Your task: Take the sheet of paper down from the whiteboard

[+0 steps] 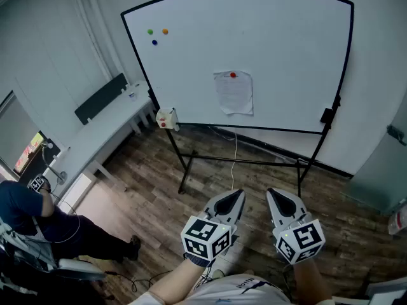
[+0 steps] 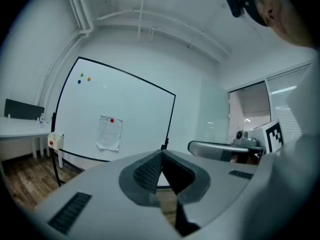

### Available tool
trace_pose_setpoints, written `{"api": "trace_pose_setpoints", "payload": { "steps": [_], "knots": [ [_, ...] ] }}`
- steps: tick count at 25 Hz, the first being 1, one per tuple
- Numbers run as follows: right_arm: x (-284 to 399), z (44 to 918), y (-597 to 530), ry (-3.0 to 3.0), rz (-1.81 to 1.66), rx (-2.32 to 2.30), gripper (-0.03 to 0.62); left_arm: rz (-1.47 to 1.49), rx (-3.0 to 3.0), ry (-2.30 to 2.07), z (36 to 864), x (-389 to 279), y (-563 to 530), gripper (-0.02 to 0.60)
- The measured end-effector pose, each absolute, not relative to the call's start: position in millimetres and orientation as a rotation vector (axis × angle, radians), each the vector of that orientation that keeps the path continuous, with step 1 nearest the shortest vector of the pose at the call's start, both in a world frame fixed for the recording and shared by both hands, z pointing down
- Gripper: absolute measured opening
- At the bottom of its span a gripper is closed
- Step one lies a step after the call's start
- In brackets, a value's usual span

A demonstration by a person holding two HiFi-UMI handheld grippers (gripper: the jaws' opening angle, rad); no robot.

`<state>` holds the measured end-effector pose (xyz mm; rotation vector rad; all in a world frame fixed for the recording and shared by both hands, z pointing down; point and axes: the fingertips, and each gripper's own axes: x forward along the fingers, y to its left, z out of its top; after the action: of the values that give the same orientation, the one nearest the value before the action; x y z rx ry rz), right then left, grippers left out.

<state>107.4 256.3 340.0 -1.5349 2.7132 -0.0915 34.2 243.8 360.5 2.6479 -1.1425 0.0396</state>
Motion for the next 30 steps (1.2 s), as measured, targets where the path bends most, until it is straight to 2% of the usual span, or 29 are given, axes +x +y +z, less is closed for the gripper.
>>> {"api": "trace_pose_setpoints", "payload": {
  "steps": [18, 30],
  "knots": [
    [143, 343, 258, 2.68, -0.131, -1.451, 0.011, 0.066, 2.625, -1.212, 368, 67, 240, 0.012],
    [135, 347, 173, 2.681, -0.101, -1.525, 0.011, 0.029, 2.637, -1.209, 377, 57, 145, 0.012]
  ]
}}
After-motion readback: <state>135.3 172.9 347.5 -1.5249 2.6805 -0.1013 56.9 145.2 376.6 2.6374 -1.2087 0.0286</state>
